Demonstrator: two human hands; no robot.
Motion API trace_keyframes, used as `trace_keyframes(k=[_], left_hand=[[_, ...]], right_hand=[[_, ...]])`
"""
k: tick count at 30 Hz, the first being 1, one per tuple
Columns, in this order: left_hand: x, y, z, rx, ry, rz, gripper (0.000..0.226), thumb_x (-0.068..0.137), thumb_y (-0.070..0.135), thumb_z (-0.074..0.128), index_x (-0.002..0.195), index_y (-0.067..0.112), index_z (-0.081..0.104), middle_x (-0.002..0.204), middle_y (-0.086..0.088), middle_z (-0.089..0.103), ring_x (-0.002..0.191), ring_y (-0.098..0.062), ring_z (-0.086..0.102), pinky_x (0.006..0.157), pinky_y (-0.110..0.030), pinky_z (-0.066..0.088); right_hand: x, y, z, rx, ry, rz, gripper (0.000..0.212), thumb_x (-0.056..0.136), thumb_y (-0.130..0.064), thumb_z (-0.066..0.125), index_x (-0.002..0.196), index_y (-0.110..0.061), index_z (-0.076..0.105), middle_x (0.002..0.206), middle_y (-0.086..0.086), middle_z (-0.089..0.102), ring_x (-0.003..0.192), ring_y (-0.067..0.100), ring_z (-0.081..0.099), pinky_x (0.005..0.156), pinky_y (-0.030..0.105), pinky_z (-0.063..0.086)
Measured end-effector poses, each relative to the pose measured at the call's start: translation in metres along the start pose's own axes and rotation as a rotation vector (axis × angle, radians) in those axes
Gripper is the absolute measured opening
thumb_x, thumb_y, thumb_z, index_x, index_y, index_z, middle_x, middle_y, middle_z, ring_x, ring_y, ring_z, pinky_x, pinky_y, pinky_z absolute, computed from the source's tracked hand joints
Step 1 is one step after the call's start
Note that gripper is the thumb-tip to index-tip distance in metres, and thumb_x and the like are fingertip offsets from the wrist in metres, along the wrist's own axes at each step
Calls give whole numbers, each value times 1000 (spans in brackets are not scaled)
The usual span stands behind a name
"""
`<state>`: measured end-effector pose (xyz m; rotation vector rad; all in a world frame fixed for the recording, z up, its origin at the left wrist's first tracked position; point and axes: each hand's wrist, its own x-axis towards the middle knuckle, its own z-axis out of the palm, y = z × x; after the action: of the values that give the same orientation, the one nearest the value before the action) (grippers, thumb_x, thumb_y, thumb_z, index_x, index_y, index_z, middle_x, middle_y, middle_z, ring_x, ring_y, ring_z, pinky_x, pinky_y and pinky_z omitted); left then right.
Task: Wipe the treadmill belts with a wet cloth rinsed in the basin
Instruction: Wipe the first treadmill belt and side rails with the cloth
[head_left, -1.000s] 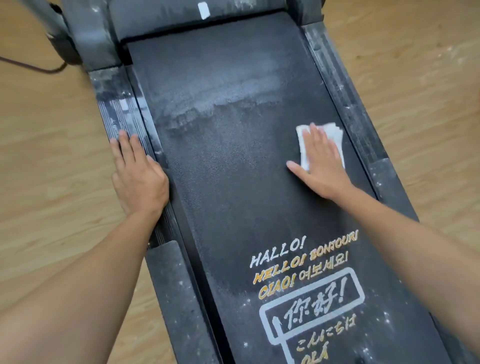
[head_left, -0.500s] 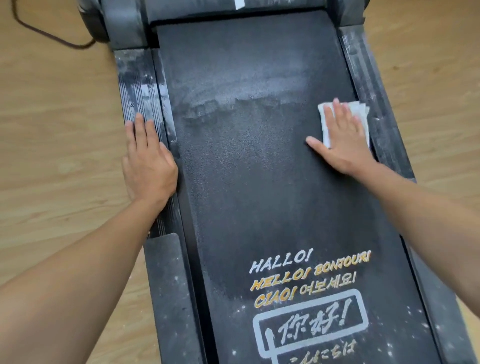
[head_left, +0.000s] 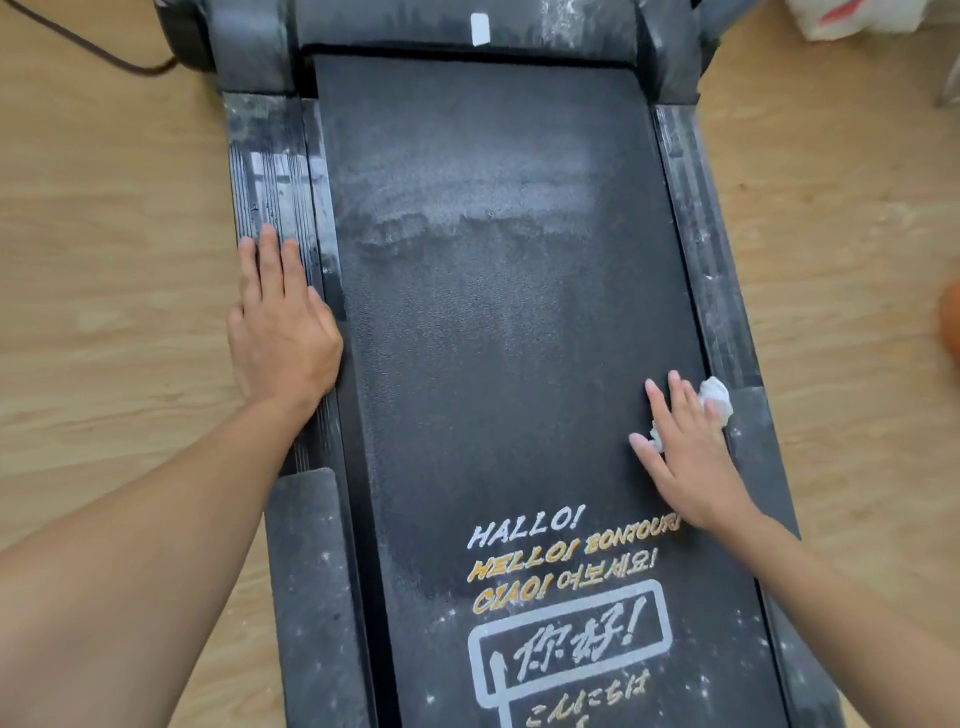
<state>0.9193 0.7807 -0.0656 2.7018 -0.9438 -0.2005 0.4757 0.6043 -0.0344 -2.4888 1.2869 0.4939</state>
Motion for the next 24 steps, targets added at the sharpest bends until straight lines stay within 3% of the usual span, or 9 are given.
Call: trace_keyframes(k=[3, 5, 7, 9, 12, 16, 18, 21, 24], left_hand=[[1, 0, -1, -5, -6, 0, 58, 107, 28, 31, 162, 11, 29, 174, -3, 17, 162, -24, 11, 100, -57, 46], [0, 0, -1, -5, -10, 3, 58, 106, 28, 31, 161, 11, 29, 174, -4, 18, 161, -25, 12, 99, -58, 47], [1, 0, -2, -4, -3, -1, 57, 106, 28, 31, 161, 11, 29, 174, -4, 17, 161, -25, 12, 98, -58, 47], [0, 0, -1, -4, -7, 3, 58, 106, 28, 31, 161, 11, 28, 174, -4, 17, 161, -26, 11, 98, -58, 47], [0, 1, -2, -8, -5, 10, 59, 106, 28, 30, 162, 12, 27, 175, -3, 15, 162, -26, 11, 98, -59, 46], [-2, 1, -3, -17, -2, 7, 59, 106, 28, 30, 163, 14, 26, 175, -1, 13, 162, -25, 10, 101, -59, 46], [-1, 1, -3, -24, 2, 9, 58, 106, 28, 30, 163, 14, 26, 175, -1, 13, 162, -24, 10, 102, -60, 45], [-1, 0, -1, -28, 11, 12, 58, 106, 28, 30, 162, 14, 27, 175, -1, 14, 161, -25, 11, 101, -60, 46], [-2, -1, -2, -26, 16, 10, 57, 106, 28, 30, 162, 13, 28, 175, -2, 15, 161, -25, 11, 101, -60, 47]], right_hand=[[-18, -2, 5, 97, 34, 25, 74, 109, -48, 43, 169, -20, 12, 177, 4, -10, 161, 18, -19, 132, 49, -1], [-36, 3, -2, 217, 92, 47, 72, 104, -32, 63, 164, -18, 26, 177, 4, -2, 162, 16, -14, 131, 44, 8], [-42, 8, -9, 266, 215, 48, 65, 92, -24, 79, 147, -12, 45, 171, 12, 21, 163, 26, 9, 127, 44, 22], [-41, 13, -13, 211, 302, 49, 54, 84, -18, 87, 127, -10, 56, 151, 13, 42, 147, 38, 37, 118, 51, 38], [-35, 11, -21, 230, 266, 163, 37, 85, -10, 77, 116, -18, 60, 126, 4, 47, 126, 36, 45, 105, 52, 45], [-26, -4, -23, 268, 145, 317, 38, 89, -36, 77, 117, -20, 57, 121, -2, 47, 120, 24, 43, 91, 43, 45], [-26, -6, -20, 215, 146, 314, 29, 89, -31, 75, 110, -19, 60, 120, 2, 53, 117, 30, 48, 89, 46, 49], [-25, -5, -27, 263, 236, 362, 7, 91, -22, 62, 91, -16, 65, 99, 2, 66, 98, 31, 63, 79, 44, 52], [-18, -13, -47, 612, 405, 527, 16, 97, -22, 53, 90, -14, 65, 83, 0, 66, 86, 26, 64, 75, 41, 51]])
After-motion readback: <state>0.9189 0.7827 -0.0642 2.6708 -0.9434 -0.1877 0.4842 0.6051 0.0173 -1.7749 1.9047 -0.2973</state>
